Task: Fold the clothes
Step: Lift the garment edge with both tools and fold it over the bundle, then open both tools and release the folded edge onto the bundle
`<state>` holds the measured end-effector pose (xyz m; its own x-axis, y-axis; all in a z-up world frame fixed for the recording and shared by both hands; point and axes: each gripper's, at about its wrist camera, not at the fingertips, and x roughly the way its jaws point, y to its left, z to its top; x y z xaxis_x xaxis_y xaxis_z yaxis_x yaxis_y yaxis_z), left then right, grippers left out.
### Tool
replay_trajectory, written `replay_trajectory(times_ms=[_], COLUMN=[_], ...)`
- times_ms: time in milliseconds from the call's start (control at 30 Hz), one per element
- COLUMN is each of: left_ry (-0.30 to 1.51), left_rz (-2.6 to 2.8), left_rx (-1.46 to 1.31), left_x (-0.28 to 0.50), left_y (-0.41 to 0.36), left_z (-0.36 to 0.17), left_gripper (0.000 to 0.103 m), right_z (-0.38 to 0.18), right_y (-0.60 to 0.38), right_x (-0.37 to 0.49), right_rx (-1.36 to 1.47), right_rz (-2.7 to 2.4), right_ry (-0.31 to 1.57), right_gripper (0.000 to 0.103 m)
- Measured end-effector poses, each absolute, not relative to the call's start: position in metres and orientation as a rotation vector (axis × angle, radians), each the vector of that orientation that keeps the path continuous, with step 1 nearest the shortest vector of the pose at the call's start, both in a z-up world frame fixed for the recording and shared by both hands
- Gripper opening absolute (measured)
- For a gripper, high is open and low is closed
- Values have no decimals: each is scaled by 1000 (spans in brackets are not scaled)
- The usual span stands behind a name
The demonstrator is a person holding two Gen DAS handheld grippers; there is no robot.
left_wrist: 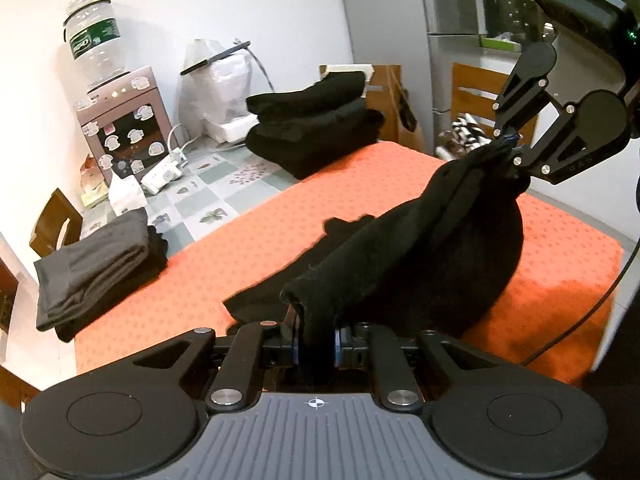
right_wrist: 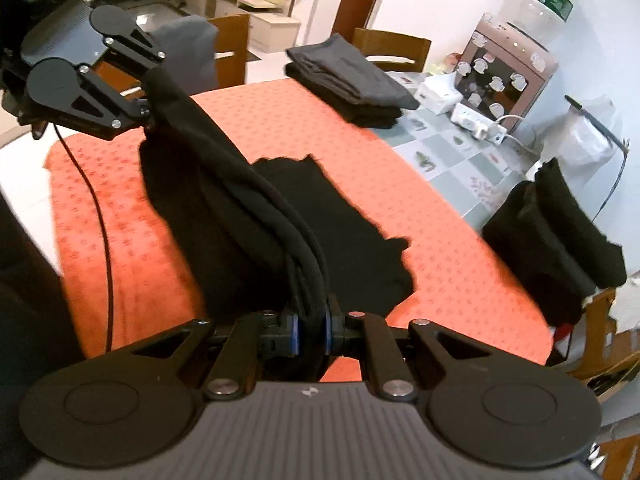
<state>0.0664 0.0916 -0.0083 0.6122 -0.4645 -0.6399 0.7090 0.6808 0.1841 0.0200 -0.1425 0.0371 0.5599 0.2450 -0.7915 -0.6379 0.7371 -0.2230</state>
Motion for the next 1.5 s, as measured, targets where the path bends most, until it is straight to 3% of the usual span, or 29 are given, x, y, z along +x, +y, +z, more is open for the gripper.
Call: replay_trajectory(times_ms=[600,767,833,967,1133,1500], left_ry=[861,909,904,879,807,743], left_rz=[-649,-643,-639,-615,-557,-588], left_rx=[334,300,284,204,64,-2], left_x=[229,248,251,255,248,194], left_y=[69,68,71,86,109,101], left_z=[-86,-110,-113,-114,-92,-59], left_gripper=[19,25,28,46,49,49], right_z=[-52,-87,-95,-96,-72,-19], right_y=[-164,-170,-173,-182,-197,-187], right_x=[198,225,229,229,217,149], right_rx=[-455,-395,-366,-314,-237,-142], right_rz=[575,575,568,537,461,424], right_ry=[1000,1069,1073,1041,969,862], right_gripper=[14,18,24,42,54,55])
